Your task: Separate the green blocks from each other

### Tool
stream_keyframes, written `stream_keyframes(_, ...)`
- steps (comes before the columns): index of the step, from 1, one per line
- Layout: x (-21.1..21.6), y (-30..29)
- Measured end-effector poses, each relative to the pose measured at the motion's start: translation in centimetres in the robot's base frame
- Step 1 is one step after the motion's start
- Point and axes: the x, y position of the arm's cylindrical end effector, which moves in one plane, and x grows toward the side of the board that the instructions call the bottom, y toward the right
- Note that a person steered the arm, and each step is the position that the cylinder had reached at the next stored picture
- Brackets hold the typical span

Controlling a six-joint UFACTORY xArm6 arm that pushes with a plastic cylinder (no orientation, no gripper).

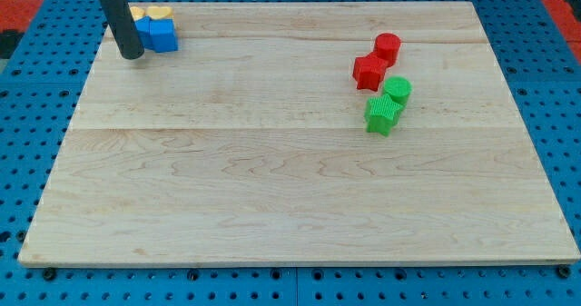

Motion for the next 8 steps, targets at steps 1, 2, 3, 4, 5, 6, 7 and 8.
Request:
stream_keyframes(1,0.1,0.1)
stream_keyframes(2,4.3,8.3)
stream_keyframes(3,8.1,19.9)
stream_keyframes(4,16.0,30.4)
stream_keyframes(5,20.8,41.2)
stream_keyframes(6,15.4,44.8)
stream_keyframes(7,11.6,41.4)
stream_keyframes(8,10.4,36.4)
